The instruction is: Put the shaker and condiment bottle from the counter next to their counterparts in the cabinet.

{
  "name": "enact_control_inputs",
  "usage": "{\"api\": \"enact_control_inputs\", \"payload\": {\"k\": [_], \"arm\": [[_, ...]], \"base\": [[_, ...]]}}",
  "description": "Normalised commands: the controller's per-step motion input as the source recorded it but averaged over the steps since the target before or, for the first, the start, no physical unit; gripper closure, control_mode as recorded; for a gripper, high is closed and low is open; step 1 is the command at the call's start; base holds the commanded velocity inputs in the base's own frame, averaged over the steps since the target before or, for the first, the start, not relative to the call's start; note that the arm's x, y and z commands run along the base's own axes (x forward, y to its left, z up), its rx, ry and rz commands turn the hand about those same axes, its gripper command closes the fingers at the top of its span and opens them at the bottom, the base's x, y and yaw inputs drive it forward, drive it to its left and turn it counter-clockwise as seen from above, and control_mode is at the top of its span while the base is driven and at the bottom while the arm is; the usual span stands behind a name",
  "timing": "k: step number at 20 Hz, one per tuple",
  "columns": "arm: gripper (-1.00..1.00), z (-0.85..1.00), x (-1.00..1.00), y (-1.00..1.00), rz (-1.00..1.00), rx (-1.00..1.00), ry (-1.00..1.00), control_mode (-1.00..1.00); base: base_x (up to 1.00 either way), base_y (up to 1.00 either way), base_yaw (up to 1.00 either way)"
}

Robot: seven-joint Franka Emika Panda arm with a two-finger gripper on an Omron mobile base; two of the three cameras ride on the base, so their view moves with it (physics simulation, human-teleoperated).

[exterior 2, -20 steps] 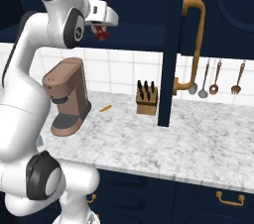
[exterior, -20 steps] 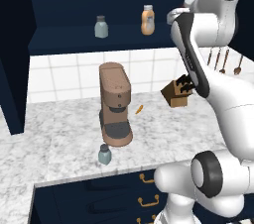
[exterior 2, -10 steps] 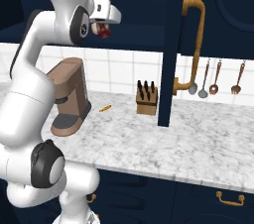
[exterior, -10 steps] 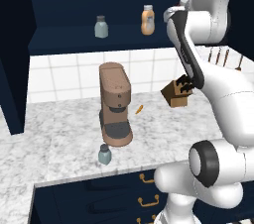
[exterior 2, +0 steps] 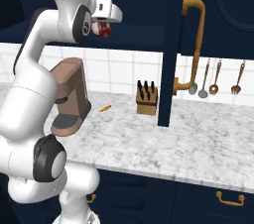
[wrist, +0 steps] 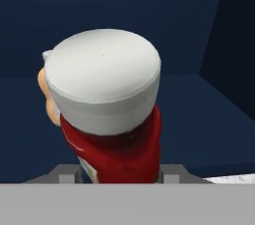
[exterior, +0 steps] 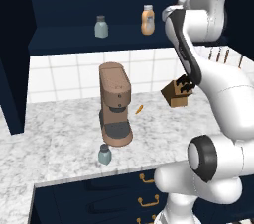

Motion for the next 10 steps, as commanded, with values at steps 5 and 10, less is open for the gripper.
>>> {"api": "enact_control_inputs", "payload": {"k": [5,10], "arm": [[1.0,0.0,0.09,0.0,0.0,0.0,0.0,-1.0],[1.0,0.0,0.2,0.0,0.01,0.0,0.04,-1.0]], "base": [[0.0,0.0,0.0],[0.0,0.0,0.0]]}}
